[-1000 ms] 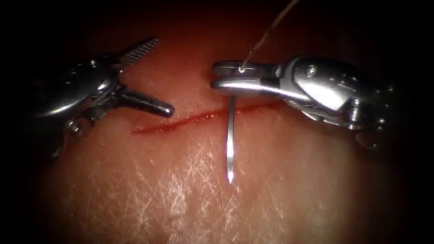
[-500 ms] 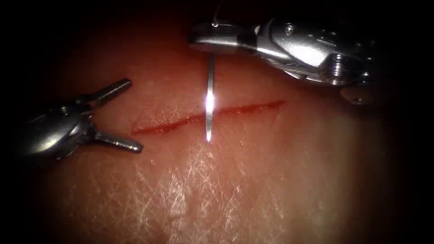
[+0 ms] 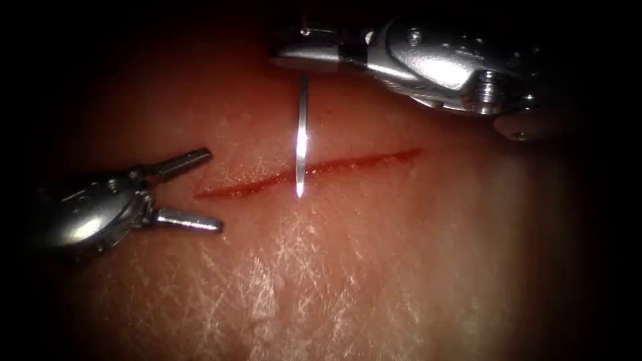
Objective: Wound Closure
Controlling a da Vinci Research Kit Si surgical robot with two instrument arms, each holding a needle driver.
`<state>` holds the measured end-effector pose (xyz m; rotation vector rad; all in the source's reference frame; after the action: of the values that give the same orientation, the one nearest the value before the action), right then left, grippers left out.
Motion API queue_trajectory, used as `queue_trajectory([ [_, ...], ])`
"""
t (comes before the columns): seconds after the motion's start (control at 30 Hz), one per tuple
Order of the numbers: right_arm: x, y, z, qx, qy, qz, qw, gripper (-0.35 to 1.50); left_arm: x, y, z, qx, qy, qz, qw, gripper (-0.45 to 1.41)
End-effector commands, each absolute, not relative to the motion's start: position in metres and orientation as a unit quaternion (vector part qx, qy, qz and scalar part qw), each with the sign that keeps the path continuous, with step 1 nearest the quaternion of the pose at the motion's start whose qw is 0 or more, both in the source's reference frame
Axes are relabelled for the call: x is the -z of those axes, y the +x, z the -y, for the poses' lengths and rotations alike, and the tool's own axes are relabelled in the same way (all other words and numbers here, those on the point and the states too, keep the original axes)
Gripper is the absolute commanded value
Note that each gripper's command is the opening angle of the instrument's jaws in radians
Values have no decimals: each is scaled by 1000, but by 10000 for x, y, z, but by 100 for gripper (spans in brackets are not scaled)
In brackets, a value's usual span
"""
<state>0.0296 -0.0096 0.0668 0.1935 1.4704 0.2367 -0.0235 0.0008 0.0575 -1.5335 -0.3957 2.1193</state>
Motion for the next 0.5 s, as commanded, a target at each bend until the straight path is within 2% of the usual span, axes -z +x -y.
queue_trajectory([
  [0.03, -673, 303, 98, -107, 89, -669, 730, -35, -581, -241, -5, -776, -563, 146, 245, 73],
  [0.5, -673, 303, 98, -107, 89, -669, 730, -35, -581, -241, -5, -776, -563, 146, 245, 72],
])
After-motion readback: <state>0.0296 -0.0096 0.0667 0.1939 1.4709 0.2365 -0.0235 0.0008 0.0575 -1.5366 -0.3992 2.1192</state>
